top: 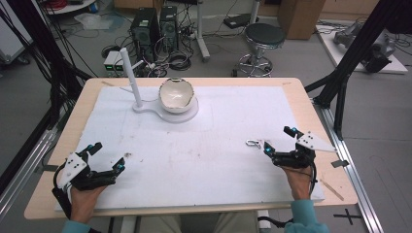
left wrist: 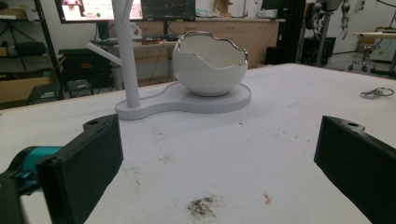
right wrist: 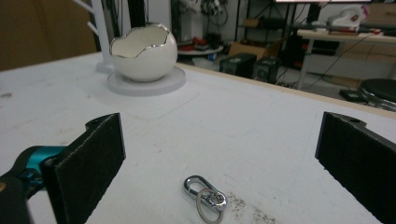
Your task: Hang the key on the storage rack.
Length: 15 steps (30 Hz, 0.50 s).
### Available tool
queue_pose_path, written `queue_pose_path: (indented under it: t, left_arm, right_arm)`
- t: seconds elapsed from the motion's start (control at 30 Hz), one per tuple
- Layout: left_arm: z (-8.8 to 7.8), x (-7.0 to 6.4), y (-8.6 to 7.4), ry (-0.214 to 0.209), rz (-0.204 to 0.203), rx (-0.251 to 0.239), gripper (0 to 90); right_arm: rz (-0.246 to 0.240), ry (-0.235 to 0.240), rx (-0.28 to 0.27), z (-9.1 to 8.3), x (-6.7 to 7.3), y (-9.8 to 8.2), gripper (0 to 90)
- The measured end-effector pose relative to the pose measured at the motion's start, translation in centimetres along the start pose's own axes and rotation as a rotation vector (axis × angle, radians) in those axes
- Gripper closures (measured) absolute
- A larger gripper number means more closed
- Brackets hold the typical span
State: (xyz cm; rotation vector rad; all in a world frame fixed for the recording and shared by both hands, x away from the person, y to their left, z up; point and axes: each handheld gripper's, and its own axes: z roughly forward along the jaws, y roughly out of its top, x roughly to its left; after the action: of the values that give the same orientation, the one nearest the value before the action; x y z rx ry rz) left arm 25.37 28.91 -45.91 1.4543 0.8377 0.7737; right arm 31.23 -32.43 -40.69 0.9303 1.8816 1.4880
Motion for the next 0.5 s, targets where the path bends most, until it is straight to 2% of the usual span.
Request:
queue_pose_path:
  t: [0.07, 0.23, 0.27, 0.3, 0.37, 0.4, 0.43, 0.47, 0.5]
  left_arm:
    - [0.0, 0.0, 0.0, 0.001, 0.002, 0.001, 1.7]
    - [0.0, 0.0, 0.0, 0.000, -0.001, -0.004, 1.7]
    - [0.0, 0.0, 0.0, -0.001, -0.002, -0.003, 1.7]
    - [0.0, 0.0, 0.0, -0.002, -0.002, -0.003, 1.8]
    - [0.0, 0.0, 0.0, -0.001, -0.001, -0.002, 1.7]
    - [0.0, 0.0, 0.0, -0.001, 0.002, 0.000, 1.7]
    - [0.0, 0.0, 0.0, -0.002, 0.002, 0.000, 1.7]
    - [0.0, 0.0, 0.0, -0.002, 0.002, 0.000, 1.8]
    - [0.0, 0.0, 0.0, -0.003, 0.003, 0.000, 1.7]
  right_arm:
    - [-0.017, 0.009, 0.048, 0.1, -0.3, 1.2, 0.6]
    - [-0.033, 0.076, 0.173, 0.9, -1.2, 4.0, 0.7]
    - [-0.033, 0.076, 0.173, 0.9, -1.2, 4.0, 0.7]
    - [-0.045, 0.097, 0.233, 1.4, -1.5, 4.9, 0.7]
    - [-0.054, 0.107, 0.280, 2.0, -1.6, 5.7, 0.7]
    - [-0.054, 0.107, 0.280, 2.0, -1.6, 5.7, 0.7]
    - [-0.055, 0.116, 0.330, 2.6, -1.8, 6.2, 0.7]
    - [-0.055, 0.116, 0.330, 2.6, -1.8, 6.2, 0.7]
    - [-0.057, 0.135, 0.378, 3.2, -1.9, 6.5, 0.7]
